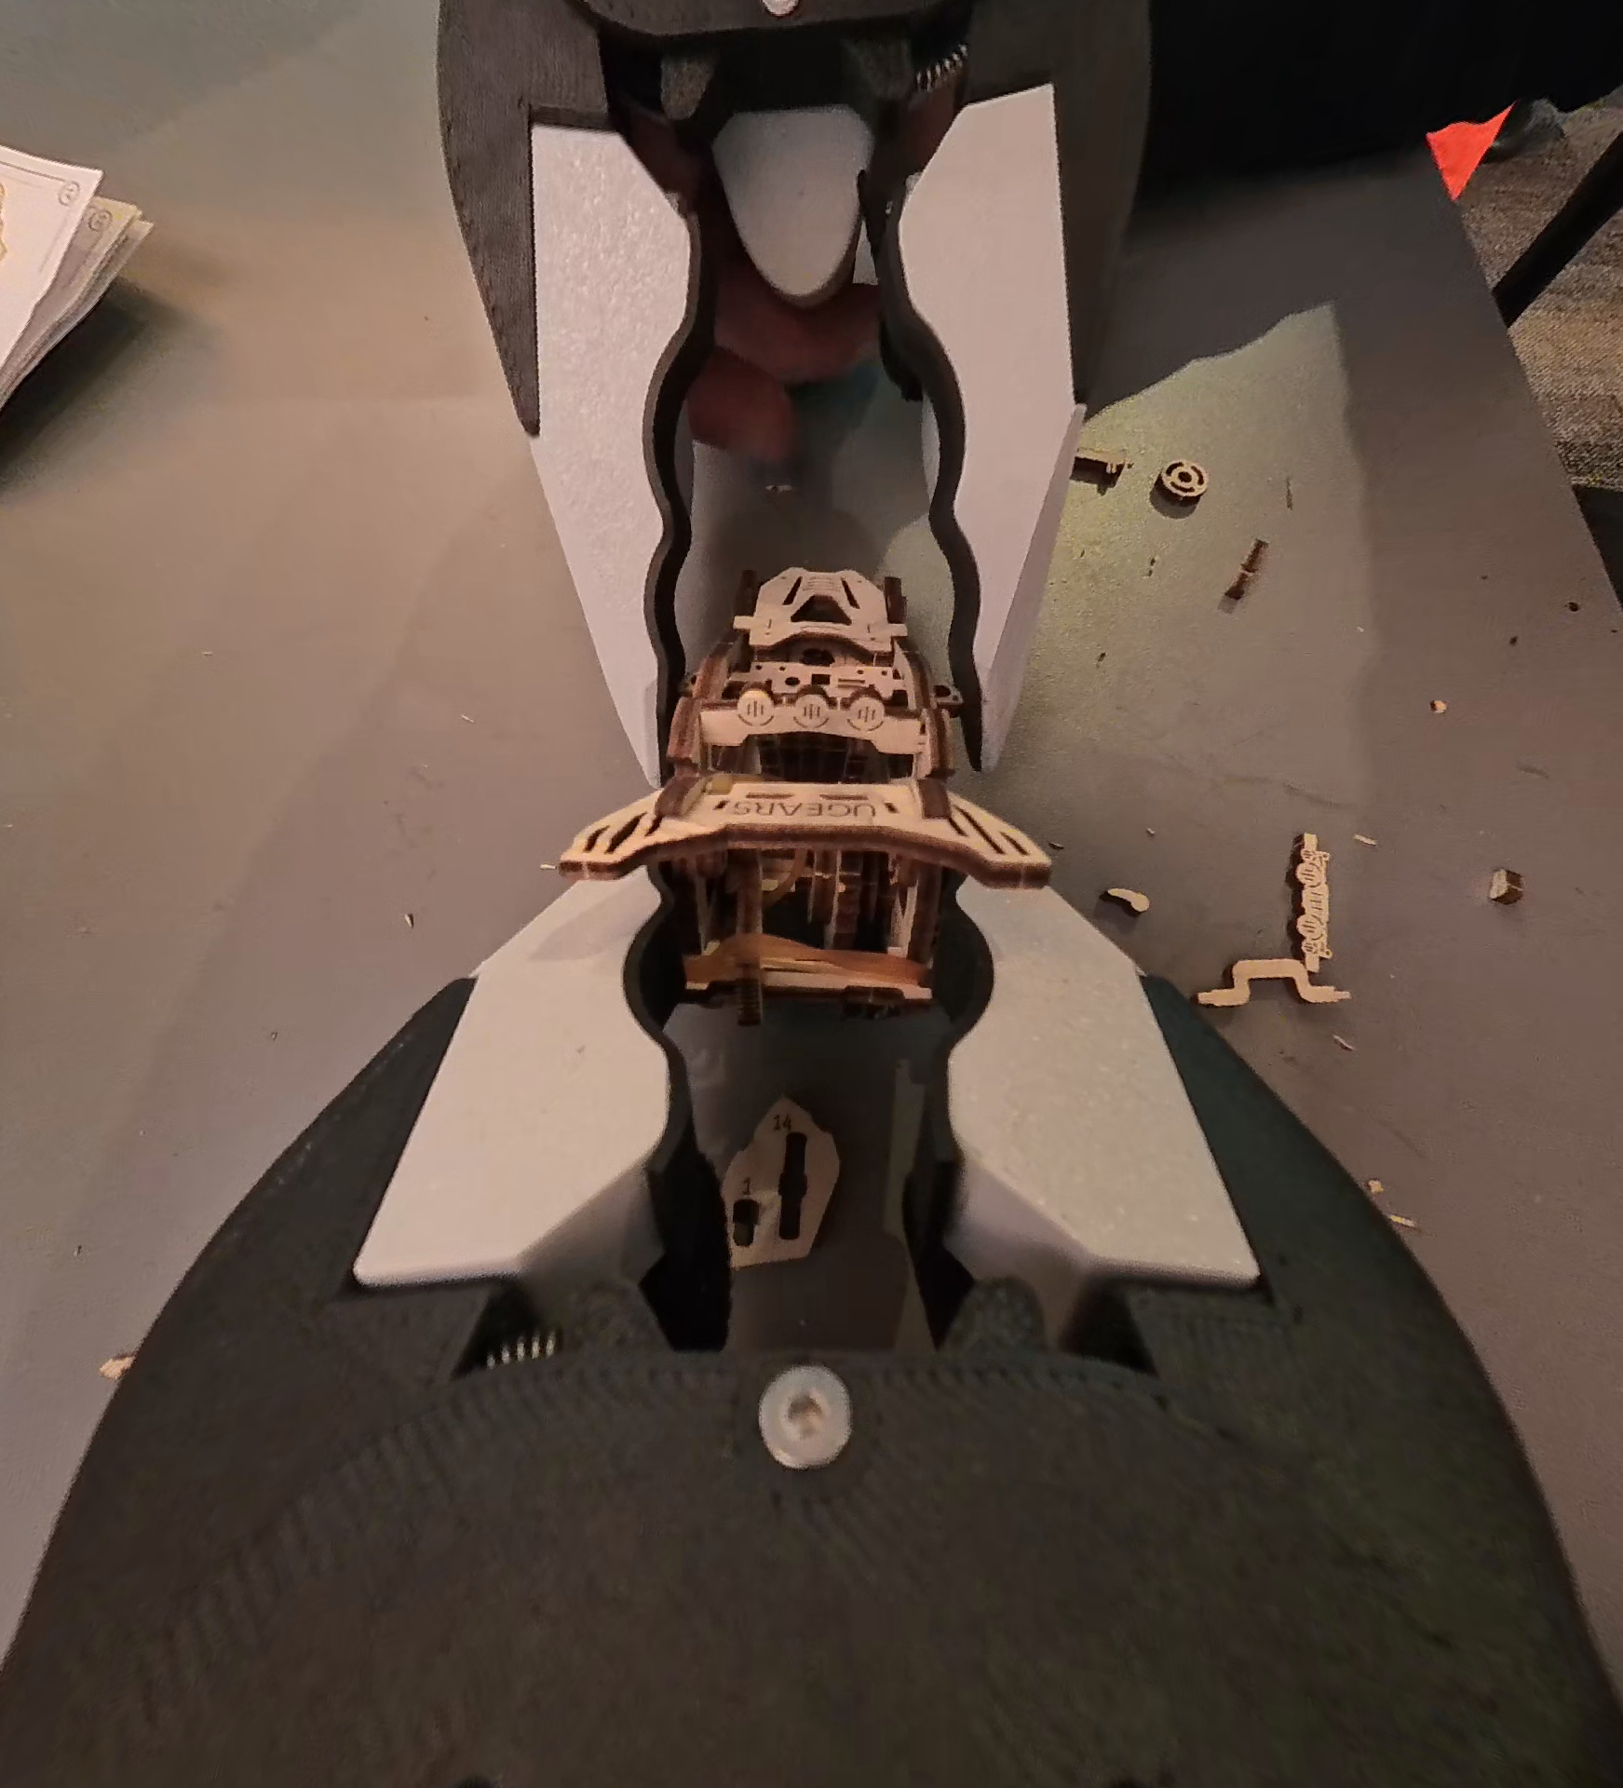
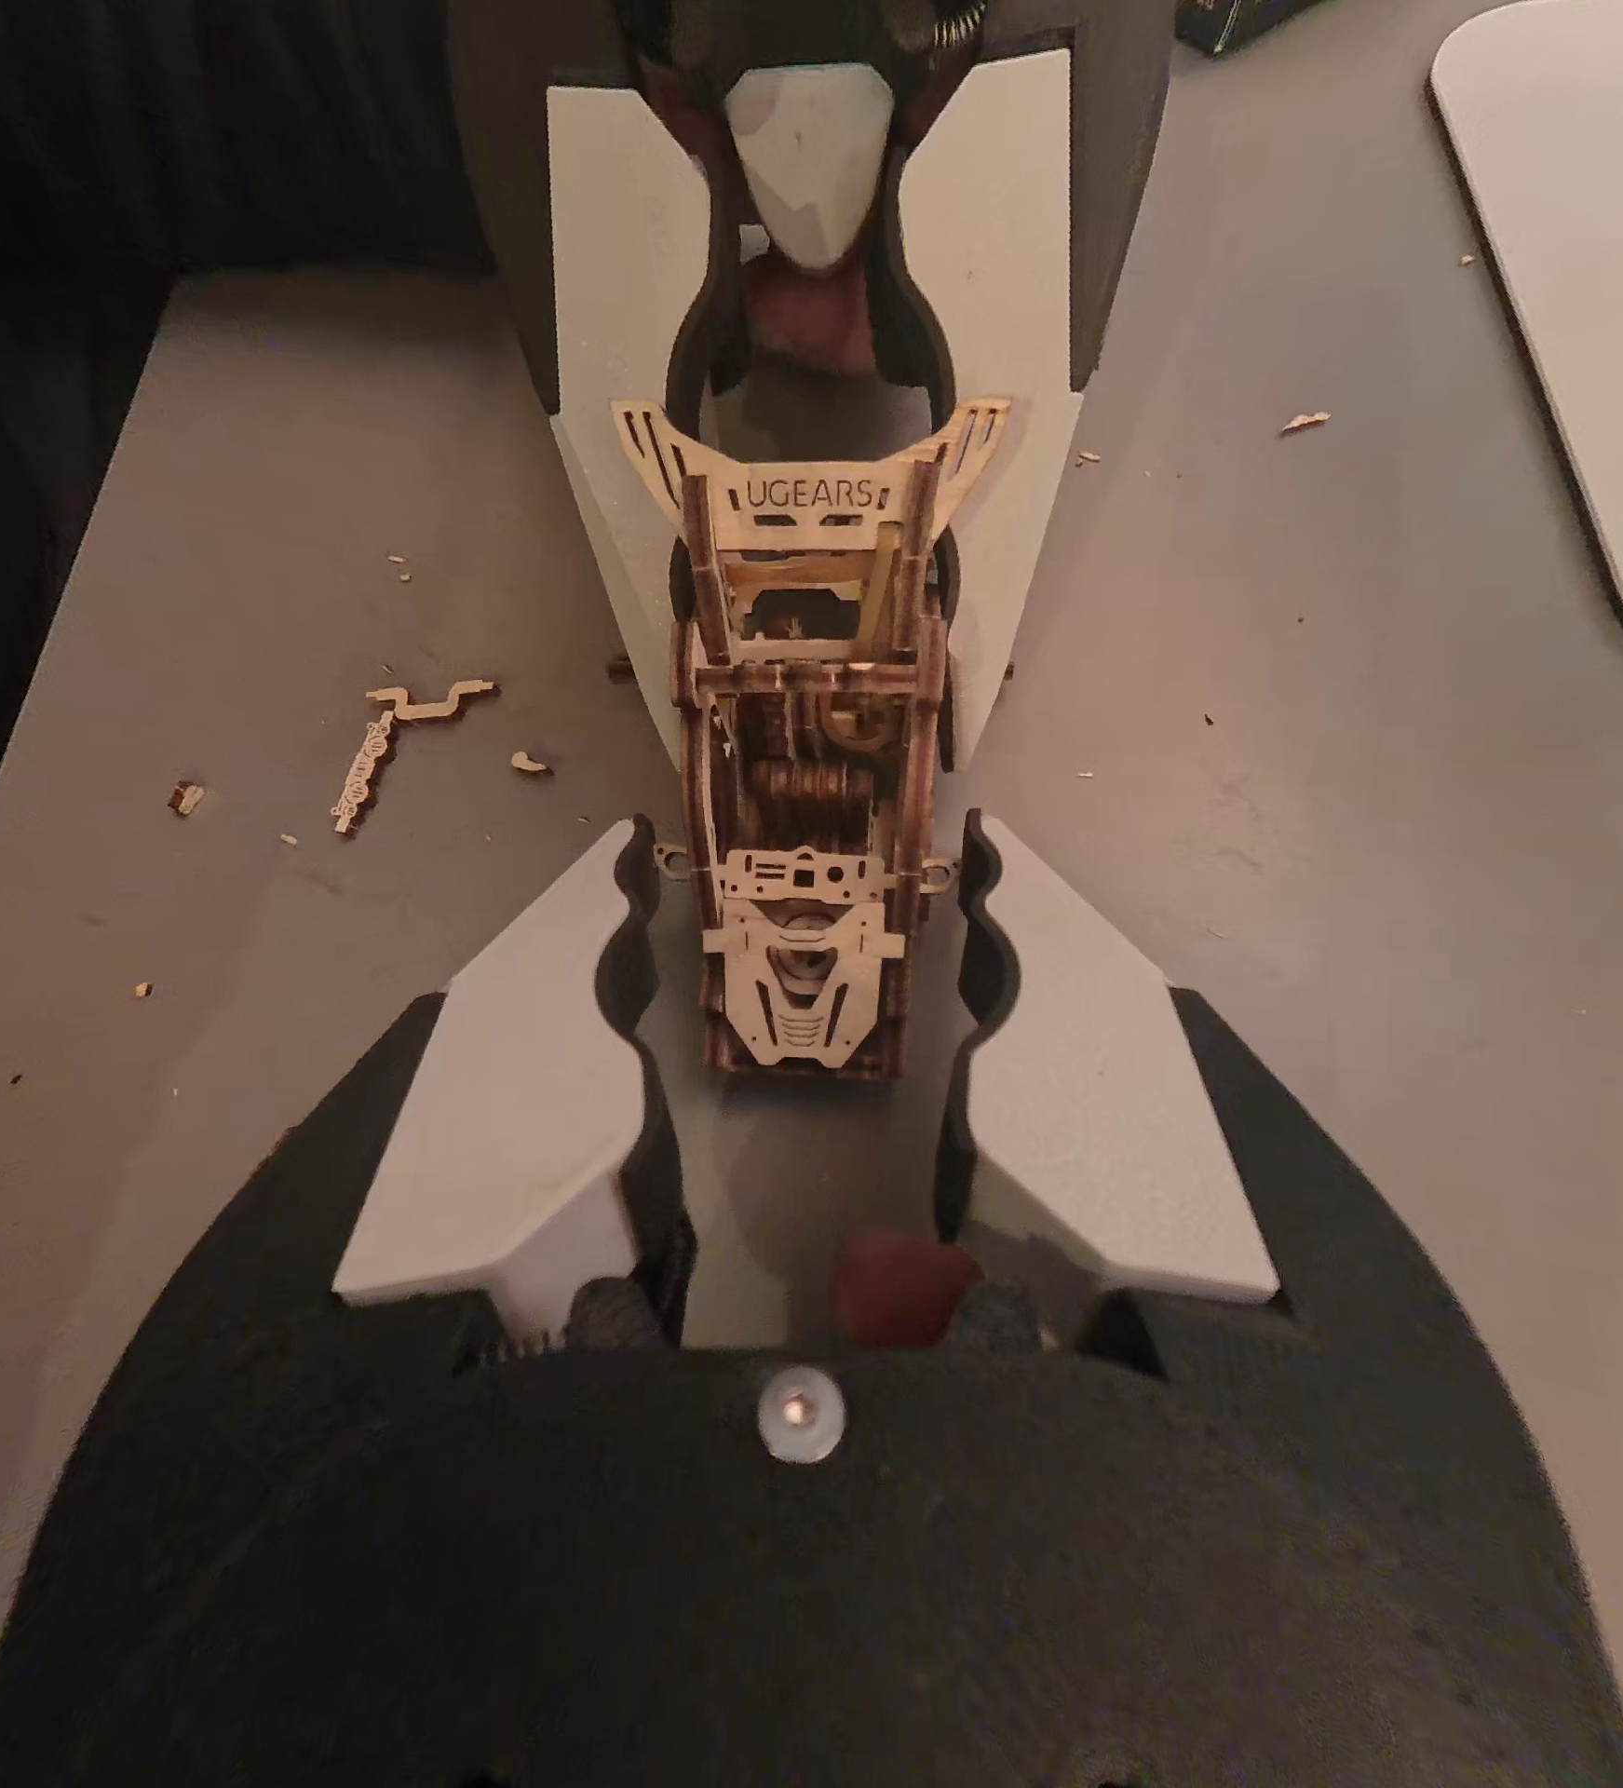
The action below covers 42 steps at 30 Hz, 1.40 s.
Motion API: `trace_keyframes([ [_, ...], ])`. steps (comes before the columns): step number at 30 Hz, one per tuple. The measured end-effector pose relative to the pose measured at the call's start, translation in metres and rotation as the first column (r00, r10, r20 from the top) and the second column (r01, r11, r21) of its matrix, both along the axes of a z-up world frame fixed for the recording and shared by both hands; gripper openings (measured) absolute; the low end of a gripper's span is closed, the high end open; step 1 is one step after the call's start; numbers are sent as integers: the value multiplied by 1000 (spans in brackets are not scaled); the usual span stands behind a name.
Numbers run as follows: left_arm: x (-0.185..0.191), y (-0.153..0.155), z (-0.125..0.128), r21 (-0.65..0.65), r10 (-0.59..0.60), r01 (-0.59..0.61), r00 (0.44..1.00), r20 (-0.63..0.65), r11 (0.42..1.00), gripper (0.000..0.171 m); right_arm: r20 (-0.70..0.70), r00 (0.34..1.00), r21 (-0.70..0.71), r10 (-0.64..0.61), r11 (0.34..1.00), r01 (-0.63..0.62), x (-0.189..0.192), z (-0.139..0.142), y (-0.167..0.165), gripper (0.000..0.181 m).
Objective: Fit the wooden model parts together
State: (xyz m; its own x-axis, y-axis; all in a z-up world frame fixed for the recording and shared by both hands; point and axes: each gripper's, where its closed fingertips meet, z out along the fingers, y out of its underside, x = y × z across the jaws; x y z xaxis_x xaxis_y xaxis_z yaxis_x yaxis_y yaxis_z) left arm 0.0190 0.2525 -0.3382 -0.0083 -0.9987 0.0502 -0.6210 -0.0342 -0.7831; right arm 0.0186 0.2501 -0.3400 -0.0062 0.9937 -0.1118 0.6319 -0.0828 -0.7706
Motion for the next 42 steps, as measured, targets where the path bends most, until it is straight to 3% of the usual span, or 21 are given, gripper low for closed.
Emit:
trace_keyframes([
  [20, 0, 0, 0, 1, 0, 0, 1000, 1, 1000, 46, -6, 1000, -5, 2, 1000, -2, 1, 1, 0, 61],
  [42, 0, -1, -1, 7, -10, 10, 1000, -1, 1000, 46, 218, 976, -31, 21, 999, -15, 7, -3, -1, 60],
])
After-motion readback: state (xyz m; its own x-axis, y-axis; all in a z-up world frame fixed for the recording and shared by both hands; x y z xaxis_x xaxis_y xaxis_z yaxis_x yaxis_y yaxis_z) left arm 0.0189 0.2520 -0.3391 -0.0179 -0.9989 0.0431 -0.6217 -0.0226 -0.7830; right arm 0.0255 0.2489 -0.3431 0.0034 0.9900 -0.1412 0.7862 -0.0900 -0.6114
